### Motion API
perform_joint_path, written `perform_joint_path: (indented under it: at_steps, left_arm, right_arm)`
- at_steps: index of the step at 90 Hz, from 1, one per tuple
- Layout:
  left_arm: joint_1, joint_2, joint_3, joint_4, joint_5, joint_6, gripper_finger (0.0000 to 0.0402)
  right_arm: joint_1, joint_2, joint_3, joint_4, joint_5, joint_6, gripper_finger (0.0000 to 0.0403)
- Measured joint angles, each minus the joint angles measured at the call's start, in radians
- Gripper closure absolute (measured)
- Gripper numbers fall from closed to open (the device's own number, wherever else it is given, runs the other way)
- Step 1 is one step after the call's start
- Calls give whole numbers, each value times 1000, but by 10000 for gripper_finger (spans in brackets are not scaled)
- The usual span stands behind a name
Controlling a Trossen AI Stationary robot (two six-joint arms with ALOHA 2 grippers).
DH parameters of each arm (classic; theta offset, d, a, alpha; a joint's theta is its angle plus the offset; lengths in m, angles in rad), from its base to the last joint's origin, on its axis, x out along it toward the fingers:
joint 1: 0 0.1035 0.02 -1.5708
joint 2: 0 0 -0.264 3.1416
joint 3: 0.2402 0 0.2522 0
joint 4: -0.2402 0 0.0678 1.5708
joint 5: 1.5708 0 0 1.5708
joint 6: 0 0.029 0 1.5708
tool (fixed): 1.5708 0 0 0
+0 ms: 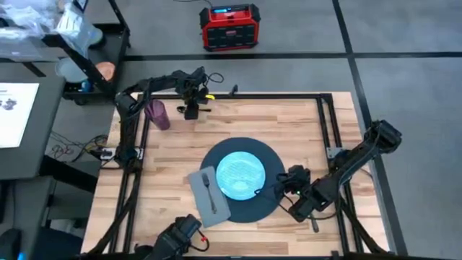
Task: Set table place
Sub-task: Put the black spoon on the dark blue table mat
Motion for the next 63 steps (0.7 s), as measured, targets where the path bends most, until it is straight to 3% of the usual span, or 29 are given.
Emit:
perform_joint_path:
  at_steps: [15,47,63]
  left_arm:
    - [-28,-26,85,-71,-28,0,401]
    - [-159,-98,207,-161,-19,26,401]
    - [-255,-111,207,-171,24,4,401]
  right_arm:
    - [0,0,0,0,7,6,345]
    - [72,0,0,-23,188,148,345]
    - [79,-4,17,-29,205,-11,345]
